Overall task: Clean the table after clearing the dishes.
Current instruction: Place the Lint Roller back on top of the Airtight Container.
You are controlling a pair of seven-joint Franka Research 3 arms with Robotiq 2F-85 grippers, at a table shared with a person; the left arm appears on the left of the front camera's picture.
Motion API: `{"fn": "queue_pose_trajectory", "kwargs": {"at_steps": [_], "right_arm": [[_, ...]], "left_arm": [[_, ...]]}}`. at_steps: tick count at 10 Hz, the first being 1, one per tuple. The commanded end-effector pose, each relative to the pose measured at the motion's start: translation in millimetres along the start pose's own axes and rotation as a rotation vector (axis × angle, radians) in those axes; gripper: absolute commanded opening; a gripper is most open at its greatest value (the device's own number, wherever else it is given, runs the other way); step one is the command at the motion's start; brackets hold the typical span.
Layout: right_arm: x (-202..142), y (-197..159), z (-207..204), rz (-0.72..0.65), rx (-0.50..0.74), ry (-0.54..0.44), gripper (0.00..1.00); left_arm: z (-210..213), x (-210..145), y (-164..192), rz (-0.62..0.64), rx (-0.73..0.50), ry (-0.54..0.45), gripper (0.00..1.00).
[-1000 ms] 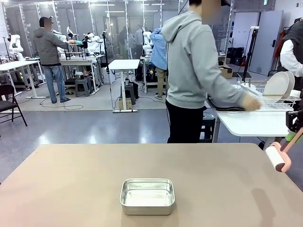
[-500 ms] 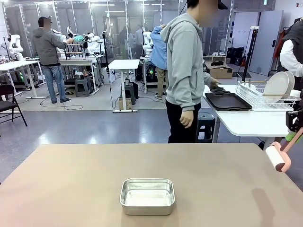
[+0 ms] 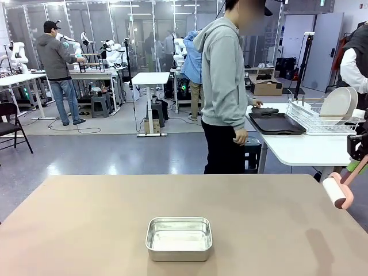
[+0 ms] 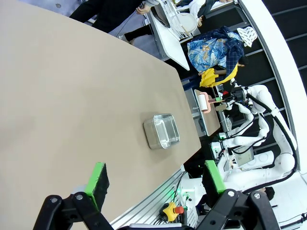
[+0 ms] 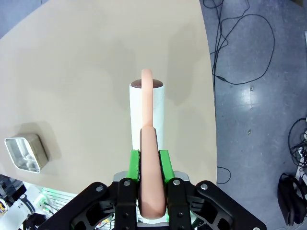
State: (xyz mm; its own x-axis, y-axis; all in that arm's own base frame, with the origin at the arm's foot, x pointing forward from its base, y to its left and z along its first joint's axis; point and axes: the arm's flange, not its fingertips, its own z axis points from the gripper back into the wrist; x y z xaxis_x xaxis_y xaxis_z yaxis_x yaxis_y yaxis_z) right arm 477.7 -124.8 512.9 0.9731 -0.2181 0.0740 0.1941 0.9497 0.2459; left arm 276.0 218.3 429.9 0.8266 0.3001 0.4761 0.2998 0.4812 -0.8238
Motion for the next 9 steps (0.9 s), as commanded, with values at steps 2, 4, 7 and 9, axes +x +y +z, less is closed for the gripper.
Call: {"fn": "queue_pose_trajectory", "kwargs": {"at_steps": [2,4,7,9], "right_arm": [[0.2,39.9,13.5,0.144,-0.075,-0.013,0.21],[-5.2,145.6,29.4,0.493,-0.223,-0.047,0.21],[-49.9,275.8,32.8,1.076,-0.267,-0.030,0.21],[-94.9,354.3,20.2,1.341,-0.233,-0.038,0.21]], "left_arm": [[3.1,-1.6,-1.0,-0.006,-0.012,-0.001,1.00],[3.1,-1.6,-1.0,-0.006,-0.012,-0.001,1.00],[3.1,-1.6,-1.0,-0.006,-0.012,-0.001,1.00],[3.1,-1.6,-1.0,-0.006,-0.012,-0.001,1.00]]}}
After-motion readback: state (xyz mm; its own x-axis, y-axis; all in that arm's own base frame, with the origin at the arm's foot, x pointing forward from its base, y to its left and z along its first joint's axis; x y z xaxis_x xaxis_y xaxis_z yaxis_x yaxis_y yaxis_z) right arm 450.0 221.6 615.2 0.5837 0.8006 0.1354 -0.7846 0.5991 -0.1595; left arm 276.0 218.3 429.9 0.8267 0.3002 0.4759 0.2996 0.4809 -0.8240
